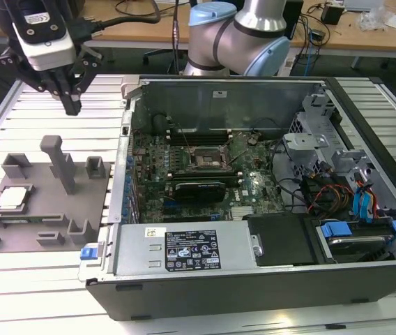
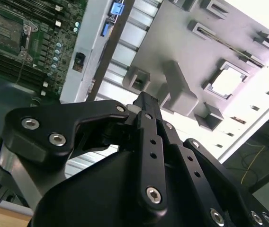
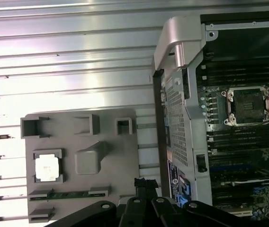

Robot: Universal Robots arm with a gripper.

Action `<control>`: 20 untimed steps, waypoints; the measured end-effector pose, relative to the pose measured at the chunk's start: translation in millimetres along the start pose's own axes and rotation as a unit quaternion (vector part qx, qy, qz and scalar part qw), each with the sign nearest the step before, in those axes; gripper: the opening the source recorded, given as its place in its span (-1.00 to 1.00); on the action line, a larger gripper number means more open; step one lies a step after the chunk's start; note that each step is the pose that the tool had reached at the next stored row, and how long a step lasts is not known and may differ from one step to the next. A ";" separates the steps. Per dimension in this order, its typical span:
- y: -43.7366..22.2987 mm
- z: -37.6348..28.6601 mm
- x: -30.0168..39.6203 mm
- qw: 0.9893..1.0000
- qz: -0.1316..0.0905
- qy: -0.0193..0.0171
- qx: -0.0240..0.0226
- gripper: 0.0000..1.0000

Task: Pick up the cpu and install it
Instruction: 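Reach for the cpu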

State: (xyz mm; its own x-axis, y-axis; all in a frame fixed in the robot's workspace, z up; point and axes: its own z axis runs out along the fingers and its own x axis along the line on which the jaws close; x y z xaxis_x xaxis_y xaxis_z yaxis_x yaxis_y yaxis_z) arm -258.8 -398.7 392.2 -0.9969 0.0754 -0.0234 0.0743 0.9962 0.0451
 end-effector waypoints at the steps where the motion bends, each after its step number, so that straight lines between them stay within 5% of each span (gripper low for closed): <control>1: -0.1 0.0 2.1 1.000 0.000 0.000 0.000 -0.79; 9: -1.7 -0.4 23.5 1.000 0.000 0.000 0.000 -0.79; 20: -3.1 -0.9 43.0 1.000 0.000 0.000 0.000 -0.79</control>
State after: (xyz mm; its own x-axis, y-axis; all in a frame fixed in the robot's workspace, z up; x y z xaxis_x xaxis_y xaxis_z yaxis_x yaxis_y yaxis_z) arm -301.9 -398.6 391.9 -0.9969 0.0758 -0.0234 0.0746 0.9962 0.0451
